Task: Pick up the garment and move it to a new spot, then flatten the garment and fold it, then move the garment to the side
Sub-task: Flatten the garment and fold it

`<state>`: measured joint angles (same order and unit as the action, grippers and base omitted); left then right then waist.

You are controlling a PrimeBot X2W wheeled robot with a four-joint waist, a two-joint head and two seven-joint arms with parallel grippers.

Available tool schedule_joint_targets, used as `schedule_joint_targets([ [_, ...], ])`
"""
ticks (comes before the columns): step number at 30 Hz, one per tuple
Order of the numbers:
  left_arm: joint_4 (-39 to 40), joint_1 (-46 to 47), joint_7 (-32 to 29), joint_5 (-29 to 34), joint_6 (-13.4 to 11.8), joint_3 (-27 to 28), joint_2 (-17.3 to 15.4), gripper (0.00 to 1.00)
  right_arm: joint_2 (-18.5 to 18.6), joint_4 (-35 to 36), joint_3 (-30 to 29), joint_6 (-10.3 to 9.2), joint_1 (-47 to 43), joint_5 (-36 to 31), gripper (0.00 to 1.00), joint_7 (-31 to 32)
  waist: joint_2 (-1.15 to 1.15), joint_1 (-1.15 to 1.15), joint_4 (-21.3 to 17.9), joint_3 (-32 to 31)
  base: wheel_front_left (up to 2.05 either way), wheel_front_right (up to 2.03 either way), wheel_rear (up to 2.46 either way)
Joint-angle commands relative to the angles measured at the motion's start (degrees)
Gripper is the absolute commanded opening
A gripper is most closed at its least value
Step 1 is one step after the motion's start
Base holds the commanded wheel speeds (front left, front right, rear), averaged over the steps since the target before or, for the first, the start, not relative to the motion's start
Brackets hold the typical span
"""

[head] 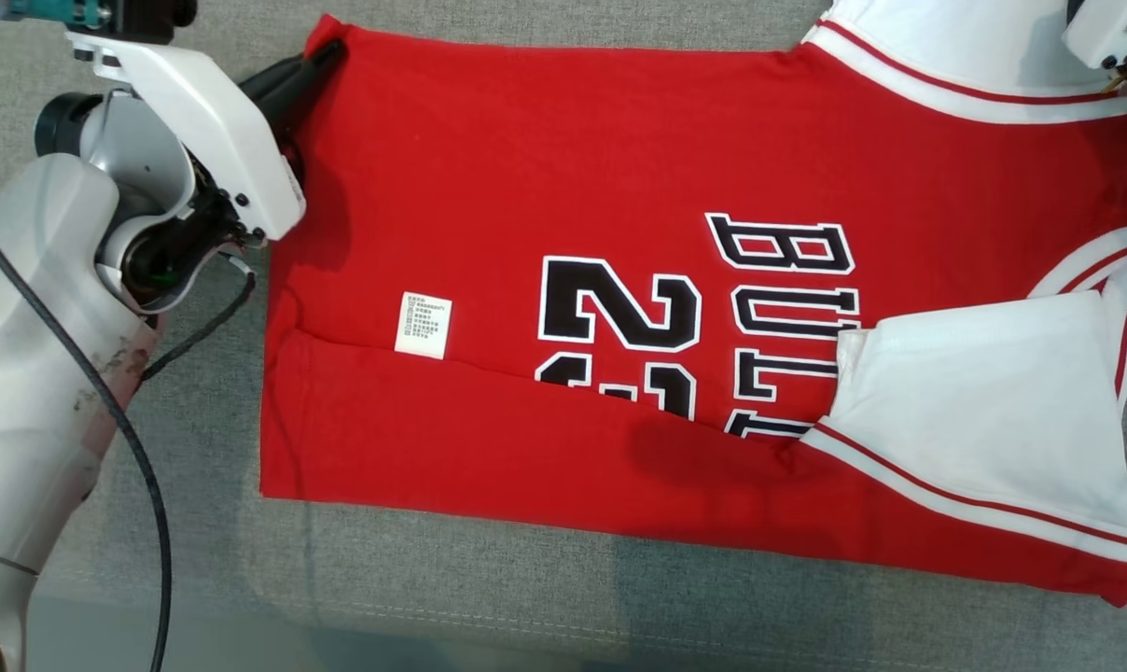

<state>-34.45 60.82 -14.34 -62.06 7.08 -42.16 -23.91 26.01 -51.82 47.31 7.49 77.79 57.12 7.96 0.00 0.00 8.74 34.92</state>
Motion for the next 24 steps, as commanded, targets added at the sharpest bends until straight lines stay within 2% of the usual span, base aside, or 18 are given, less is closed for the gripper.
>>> schedule_joint_targets([
  [1,0.9,2.7,0.7,-1.0,0.4,1.7,-3.7,0.0,0.7,2.2,0.3,0.0,-1.2,1.4,0.0,-0.9,0.0,0.0,-0.1,-0.1,0.0,0.0,0.0],
  [4,1.6,2.8,1.6,-2.9,0.4,1.5,-4.3,0.0,2.5,6.4,1.3,0.0,-1.7,4.7,0.0,-0.7,0.0,0.0,-0.2,-0.3,0.0,0.0,0.0],
  [9,3.2,2.7,2.0,-5.3,0.4,0.9,-5.8,0.0,7.9,14.2,4.9,0.0,-2.6,7.7,0.0,0.4,0.0,0.0,0.0,-0.5,0.0,0.0,0.0],
  [10,3.2,2.7,2.0,-5.3,0.4,0.9,-5.8,0.0,7.9,14.2,4.9,0.0,-2.6,7.7,0.0,0.4,0.0,0.0,0.0,-0.5,0.0,0.0,0.0],
  [17,7.4,0.7,2.1,-8.5,0.4,-0.3,-8.6,0.0,17.8,27.5,8.8,0.0,-5.6,12.0,0.0,-1.3,0.0,0.0,-0.1,-1.6,0.0,0.0,0.0],
  [24,11.9,-2.3,0.3,-11.5,0.4,-1.0,-12.9,0.0,26.2,41.3,10.4,0.0,-9.9,17.7,0.0,-4.1,0.0,0.0,-0.9,-2.2,0.0,0.0,0.0],
])
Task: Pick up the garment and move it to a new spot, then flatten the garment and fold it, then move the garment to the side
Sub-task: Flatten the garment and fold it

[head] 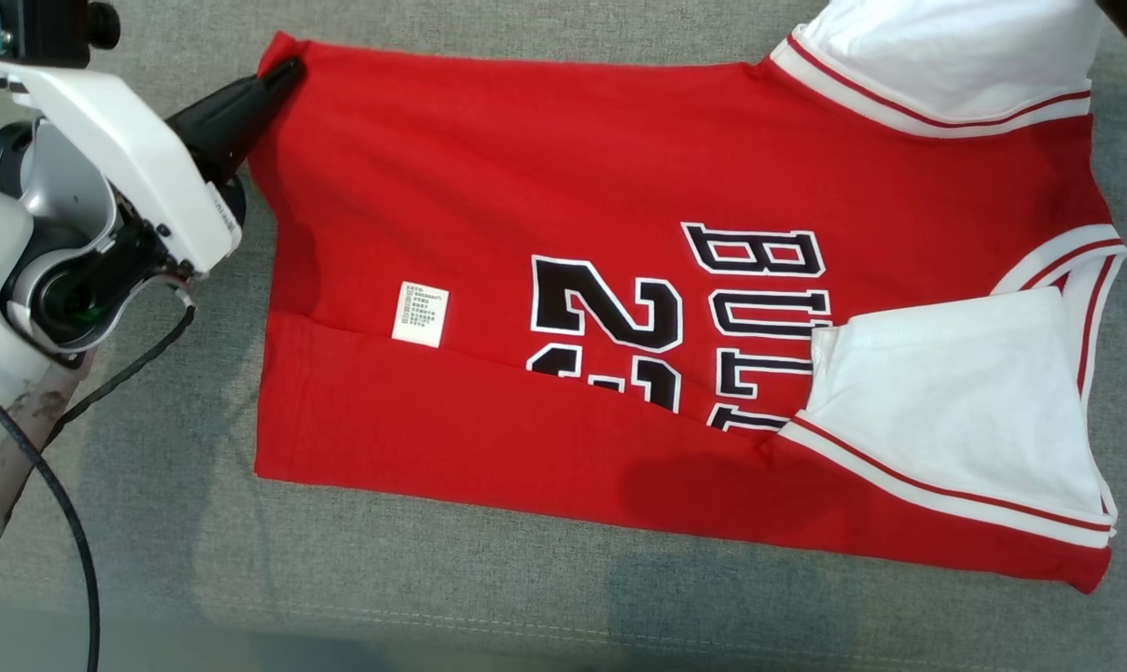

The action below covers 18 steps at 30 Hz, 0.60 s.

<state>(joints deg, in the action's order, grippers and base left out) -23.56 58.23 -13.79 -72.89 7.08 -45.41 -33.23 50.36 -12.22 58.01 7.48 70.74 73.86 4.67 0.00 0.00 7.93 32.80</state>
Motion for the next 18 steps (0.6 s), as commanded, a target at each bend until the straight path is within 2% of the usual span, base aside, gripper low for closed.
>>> schedule_joint_targets([
  [1,1.4,-0.1,-0.6,-1.1,0.4,2.3,-4.1,0.0,3.0,3.6,-0.4,0.01,-3.7,2.0,0.0,-1.5,0.0,0.0,-0.2,-0.1,0.0,0.0,0.0],
  [10,3.8,-3.7,-2.1,-4.3,0.3,3.1,-7.5,0.0,11.2,17.9,0.0,0.01,-12.0,9.0,0.0,-7.0,0.0,0.0,-2.3,-0.9,0.0,0.0,0.0],
  [18,6.0,-8.0,-1.2,-6.1,-1.5,4.3,-10.5,0.0,15.0,27.7,2.9,0.01,-21.4,12.0,0.0,-12.9,0.0,0.0,-5.0,-2.2,0.0,0.0,0.0],
])
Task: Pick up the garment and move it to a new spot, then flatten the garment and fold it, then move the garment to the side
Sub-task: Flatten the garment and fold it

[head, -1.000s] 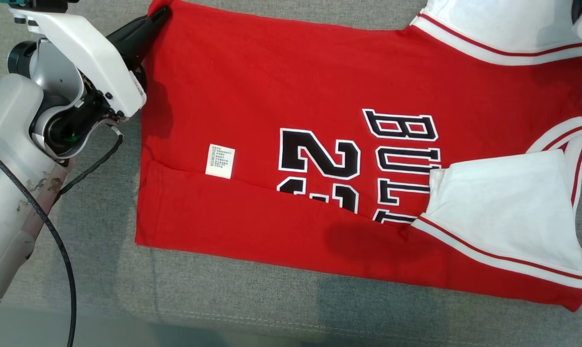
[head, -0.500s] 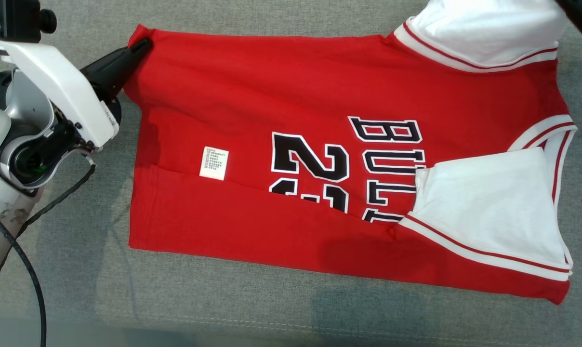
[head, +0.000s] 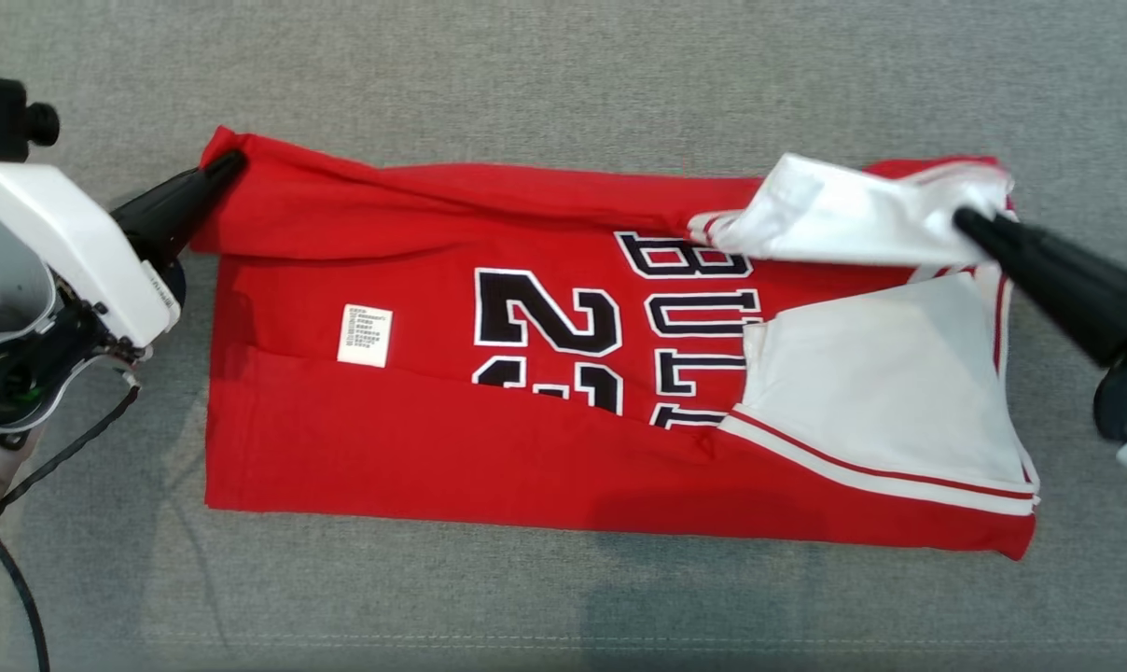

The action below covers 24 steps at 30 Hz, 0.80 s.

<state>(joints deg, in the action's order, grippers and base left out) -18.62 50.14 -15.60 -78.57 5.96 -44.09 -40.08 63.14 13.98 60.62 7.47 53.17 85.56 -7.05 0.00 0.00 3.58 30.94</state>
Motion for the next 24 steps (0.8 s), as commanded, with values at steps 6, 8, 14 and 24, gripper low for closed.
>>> schedule_joint_targets([
  [6,3.6,-3.7,2.5,-2.3,-1.9,4.6,-5.8,0.0,1.1,4.2,2.8,0.02,-9.9,-0.2,0.0,-5.4,0.0,0.0,-2.6,-1.0,0.0,0.0,0.0],
  [8,4.8,-5.3,3.6,-2.8,-2.3,5.3,-6.6,0.0,0.4,4.1,3.1,0.02,-11.8,0.0,0.0,-6.4,0.0,0.0,-2.9,-1.2,0.0,0.0,0.0],
  [14,8.8,-11.4,7.6,-4.4,-3.8,6.7,-8.2,0.0,-1.9,3.0,3.4,0.02,-17.7,0.0,0.0,-7.7,0.0,0.0,-3.6,-2.3,0.0,0.0,0.0],
  [24,13.4,-19.8,12.7,-9.0,-4.9,9.2,-8.6,1.0,-4.2,-1.2,4.6,0.02,-24.0,2.1,1.0,-6.9,0.0,0.0,-3.5,-4.1,0.0,0.0,0.0],
])
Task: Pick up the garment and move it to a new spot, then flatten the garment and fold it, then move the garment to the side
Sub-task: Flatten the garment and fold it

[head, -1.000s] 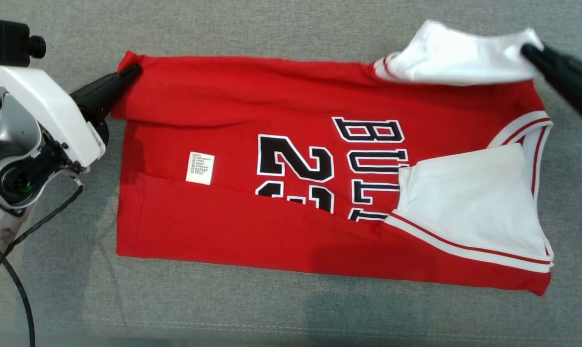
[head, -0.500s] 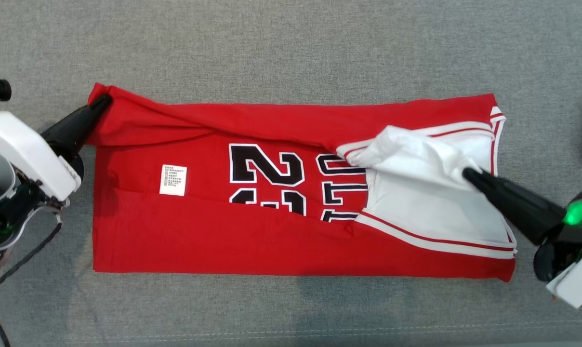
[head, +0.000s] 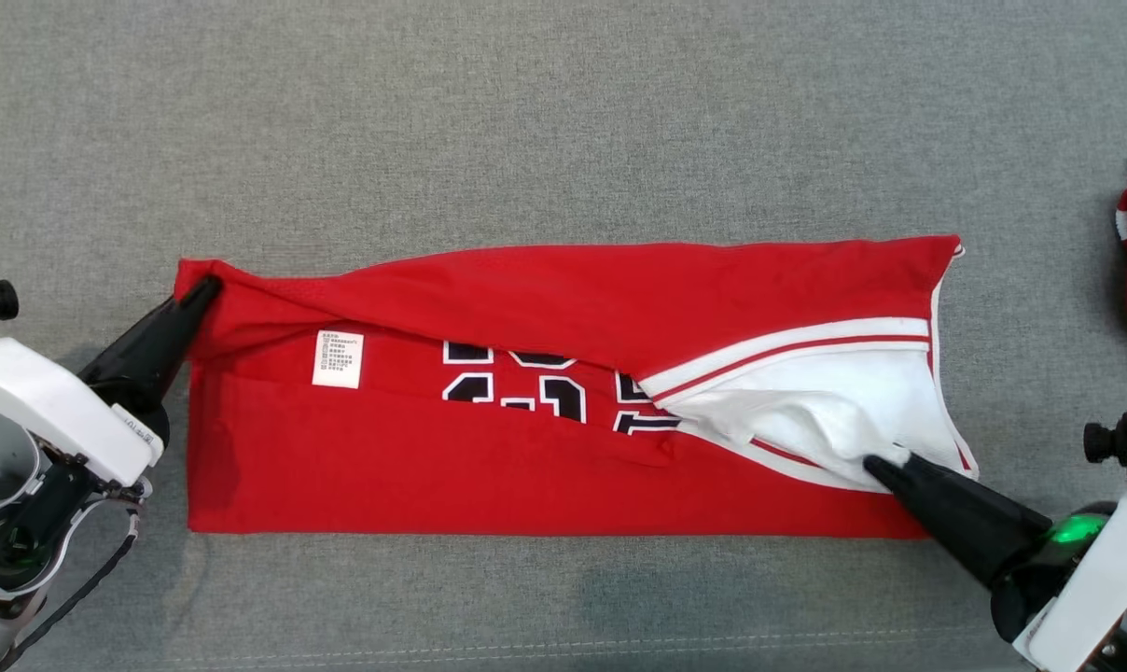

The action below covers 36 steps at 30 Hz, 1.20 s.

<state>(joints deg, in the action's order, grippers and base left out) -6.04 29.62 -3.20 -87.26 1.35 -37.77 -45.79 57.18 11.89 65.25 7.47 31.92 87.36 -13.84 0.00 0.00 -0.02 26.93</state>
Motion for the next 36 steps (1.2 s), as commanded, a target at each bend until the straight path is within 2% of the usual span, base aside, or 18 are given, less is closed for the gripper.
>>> schedule_joint_targets([
  [1,0.9,0.3,0.9,-0.3,-0.4,3.1,-3.0,1.0,1.6,0.7,0.0,0.02,-3.0,0.5,1.0,-0.2,0.0,0.0,0.1,-0.2,0.0,0.0,0.0],
  [7,0.3,-1.8,9.1,4.2,-1.8,4.7,-3.3,1.0,1.1,0.6,-2.0,0.02,-4.8,1.1,1.0,-0.8,0.0,0.0,-0.4,-1.8,0.0,0.0,0.0],
  [9,-0.2,-2.6,13.0,7.6,-4.3,5.0,-4.0,1.0,0.5,0.4,-5.5,0.02,-5.5,1.0,1.0,-1.1,0.0,0.0,-0.7,-2.7,0.0,0.0,0.0],
  [12,0.8,-4.4,16.5,11.8,-9.2,6.2,-4.4,1.0,-1.3,-3.4,-15.7,0.02,-8.0,-2.3,1.0,-1.1,0.0,0.0,-1.2,-4.4,0.0,0.0,0.0],
  [14,2.6,-5.7,17.6,14.5,-12.8,7.5,-4.2,1.0,-3.1,-8.1,-22.8,0.02,-10.4,-7.3,1.0,-1.1,0.0,0.0,-1.2,-5.6,0.0,0.0,0.0],
  [17,7.1,-8.2,18.1,19.2,-17.9,9.8,-2.8,1.0,-7.9,-13.0,-30.2,0.02,-13.7,-14.8,1.0,-1.1,0.0,0.0,-0.8,-7.6,0.0,0.0,0.0],
  [21,13.8,-12.3,18.2,27.6,-23.5,12.4,-0.2,1.0,-13.8,-17.0,-34.4,0.02,-16.2,-23.8,1.0,-1.1,0.0,0.0,0.0,-9.8,0.0,0.0,0.0],
  [26,18.6,-17.9,18.2,37.7,-28.4,12.8,2.1,1.0,-20.9,-23.6,-38.9,0.02,-17.5,-34.1,1.0,-0.9,0.0,0.0,1.2,-12.4,0.0,0.0,0.0],
  [31,20.6,-22.6,18.2,44.7,-31.3,11.7,4.2,1.0,-27.1,-28.4,-44.0,0.02,-19.8,-43.6,1.0,0.2,0.0,0.0,2.2,-15.3,0.0,0.0,0.0],
  [32,20.6,-22.6,18.2,44.7,-31.3,11.7,4.2,1.0,-27.1,-28.4,-44.0,0.02,-19.8,-43.6,1.0,0.2,0.0,0.0,2.2,-15.3,0.0,0.0,0.0],
  [36,20.7,-25.1,18.2,47.5,-31.3,11.1,5.6,1.0,-31.0,-29.8,-47.1,0.02,-22.2,-48.3,1.0,1.7,0.0,0.0,2.9,-17.6,0.0,0.0,0.0],
])
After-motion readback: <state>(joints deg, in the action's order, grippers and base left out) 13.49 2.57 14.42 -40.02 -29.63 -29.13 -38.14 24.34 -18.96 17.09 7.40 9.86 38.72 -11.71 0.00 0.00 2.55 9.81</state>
